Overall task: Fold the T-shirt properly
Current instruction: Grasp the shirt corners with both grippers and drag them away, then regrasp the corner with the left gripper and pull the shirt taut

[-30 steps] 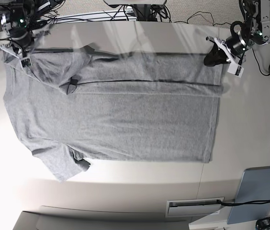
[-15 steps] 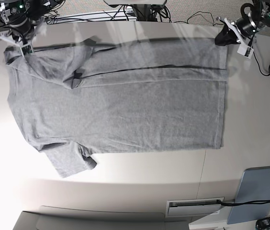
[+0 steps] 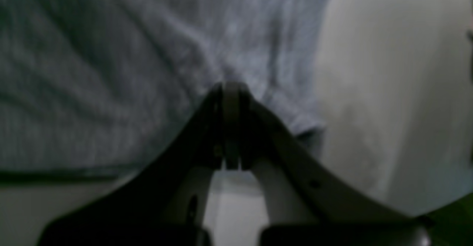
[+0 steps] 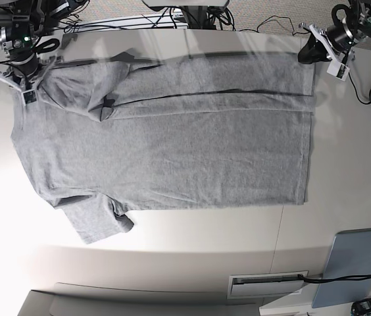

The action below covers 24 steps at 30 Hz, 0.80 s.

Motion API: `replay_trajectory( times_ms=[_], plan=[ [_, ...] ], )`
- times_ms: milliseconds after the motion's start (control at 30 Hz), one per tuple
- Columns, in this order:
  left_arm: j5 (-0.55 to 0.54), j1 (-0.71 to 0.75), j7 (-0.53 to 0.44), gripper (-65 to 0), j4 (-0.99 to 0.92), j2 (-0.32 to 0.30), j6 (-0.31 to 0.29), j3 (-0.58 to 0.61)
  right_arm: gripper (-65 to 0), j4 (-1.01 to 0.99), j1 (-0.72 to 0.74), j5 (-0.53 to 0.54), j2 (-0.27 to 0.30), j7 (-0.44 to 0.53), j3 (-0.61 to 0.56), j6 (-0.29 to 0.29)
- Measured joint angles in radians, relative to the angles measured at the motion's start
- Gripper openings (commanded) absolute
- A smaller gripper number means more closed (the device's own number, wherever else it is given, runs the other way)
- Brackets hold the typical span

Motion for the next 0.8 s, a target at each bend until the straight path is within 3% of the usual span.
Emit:
replay_trajectory(
  times_ms=[533,800],
  plan=[
    [-0.009,-0.002,0.032,-65.0,0.004,-0.001,0.008,-0.002,-65.0,0.015,-0.172,-0.023,0.004,0.08,0.02,-0.011],
    [-0.018,0.077,0.024,-65.0,0.016,-0.014,0.008,-0.023,-65.0,0.024,-0.215,-0.023,0.006,0.087,0.035,-0.013]
  ],
)
